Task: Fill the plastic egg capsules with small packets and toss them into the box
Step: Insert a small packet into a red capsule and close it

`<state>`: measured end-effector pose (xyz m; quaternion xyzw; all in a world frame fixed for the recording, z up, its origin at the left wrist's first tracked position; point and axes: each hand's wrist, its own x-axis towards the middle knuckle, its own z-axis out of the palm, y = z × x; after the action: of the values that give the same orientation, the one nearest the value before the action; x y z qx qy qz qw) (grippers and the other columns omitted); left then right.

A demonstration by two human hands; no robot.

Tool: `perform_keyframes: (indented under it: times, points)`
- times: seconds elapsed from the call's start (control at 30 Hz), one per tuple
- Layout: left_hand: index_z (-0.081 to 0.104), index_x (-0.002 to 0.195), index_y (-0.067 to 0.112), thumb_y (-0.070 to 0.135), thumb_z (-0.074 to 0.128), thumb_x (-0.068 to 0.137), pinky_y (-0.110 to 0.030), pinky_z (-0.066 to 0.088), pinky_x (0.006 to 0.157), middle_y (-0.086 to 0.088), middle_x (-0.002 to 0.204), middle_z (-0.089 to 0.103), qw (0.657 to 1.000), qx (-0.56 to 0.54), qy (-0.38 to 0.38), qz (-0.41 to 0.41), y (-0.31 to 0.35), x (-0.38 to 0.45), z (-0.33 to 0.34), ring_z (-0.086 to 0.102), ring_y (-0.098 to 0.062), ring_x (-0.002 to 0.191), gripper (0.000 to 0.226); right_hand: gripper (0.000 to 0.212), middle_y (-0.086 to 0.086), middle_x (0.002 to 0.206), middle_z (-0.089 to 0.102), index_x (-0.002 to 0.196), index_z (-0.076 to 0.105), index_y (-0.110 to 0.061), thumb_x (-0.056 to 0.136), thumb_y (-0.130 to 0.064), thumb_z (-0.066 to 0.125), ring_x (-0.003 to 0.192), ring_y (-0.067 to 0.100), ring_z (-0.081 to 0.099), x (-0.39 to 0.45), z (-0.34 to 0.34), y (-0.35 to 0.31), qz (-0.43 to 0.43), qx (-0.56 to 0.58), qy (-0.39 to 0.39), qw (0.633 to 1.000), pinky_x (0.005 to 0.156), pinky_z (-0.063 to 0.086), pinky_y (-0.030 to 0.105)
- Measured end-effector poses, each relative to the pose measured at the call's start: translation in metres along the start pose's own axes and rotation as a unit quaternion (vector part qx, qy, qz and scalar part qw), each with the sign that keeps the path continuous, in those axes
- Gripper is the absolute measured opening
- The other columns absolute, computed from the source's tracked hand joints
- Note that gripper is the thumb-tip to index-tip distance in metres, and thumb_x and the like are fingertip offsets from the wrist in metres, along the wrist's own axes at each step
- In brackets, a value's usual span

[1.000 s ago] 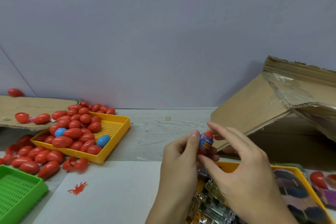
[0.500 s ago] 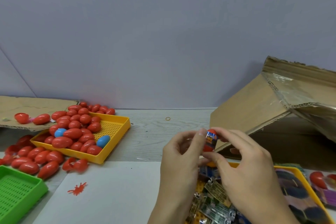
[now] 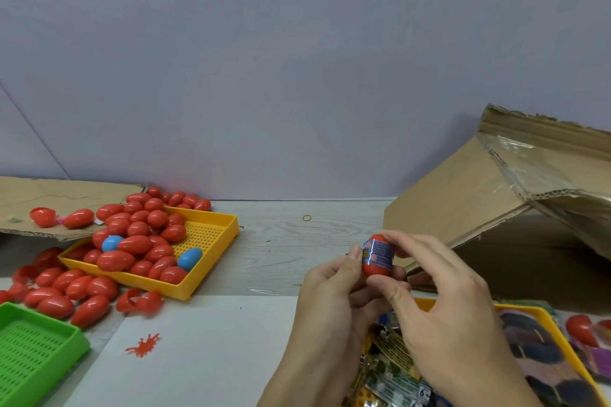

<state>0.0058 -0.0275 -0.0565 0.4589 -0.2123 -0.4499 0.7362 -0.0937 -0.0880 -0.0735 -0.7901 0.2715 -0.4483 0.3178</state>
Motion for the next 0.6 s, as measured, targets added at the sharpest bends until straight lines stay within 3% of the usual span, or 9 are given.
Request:
perform_keyframes:
  times: [0.1, 0.3, 0.47, 0.6]
  points:
    - [0.078, 0.074, 0.000, 0.028, 0.059, 0.078, -0.031, 0.060, 0.062, -0.025, 0.078, 0.069, 1.000, -0.004, -0.007, -0.002, 0.000, 0.000, -0.001, 0.068, -0.027, 0.064, 0.034, 0.040, -0.031, 0.104, 0.057, 0.111, 0.053, -0.051, 0.078, -0.037, 0.070, 0.103, -0.009, 0.053, 0.000, 0.001, 0.000, 0.001, 0.007, 0.006, 1.000, 0.076, 0.045, 0.016]
    - [0.079, 0.078, 0.000, 0.025, 0.063, 0.072, -0.029, 0.058, 0.058, -0.025, 0.079, 0.070, 0.999, -0.032, -0.015, -0.014, -0.001, 0.002, -0.003, 0.069, -0.027, 0.063, 0.030, 0.049, -0.029, 0.100, 0.058, 0.113, 0.054, -0.050, 0.077, -0.026, 0.077, 0.103, -0.007, 0.053, 0.000, 0.001, 0.002, 0.014, -0.004, -0.015, 1.000, 0.072, 0.048, 0.018]
    - [0.076, 0.083, -0.003, 0.023, 0.071, 0.066, -0.028, 0.059, 0.060, -0.021, 0.079, 0.071, 0.999, -0.039, 0.037, 0.000, 0.001, 0.003, -0.004, 0.071, -0.026, 0.069, 0.031, 0.041, -0.029, 0.104, 0.060, 0.114, 0.053, -0.052, 0.074, -0.058, 0.056, 0.103, -0.002, 0.058, 0.001, -0.004, -0.004, 0.075, 0.094, -0.020, 0.993, 0.071, 0.052, 0.025]
    - [0.070, 0.088, 0.007, 0.015, 0.080, 0.066, -0.029, 0.059, 0.064, -0.012, 0.083, 0.073, 0.992, 0.021, 0.101, 0.079, 0.013, 0.002, -0.003, 0.071, -0.024, 0.074, 0.025, 0.038, -0.037, 0.100, 0.058, 0.115, 0.052, -0.050, 0.078, -0.058, 0.047, 0.099, -0.016, 0.054, 0.004, -0.005, -0.001, 0.136, 0.120, -0.012, 0.983, 0.065, 0.047, 0.008]
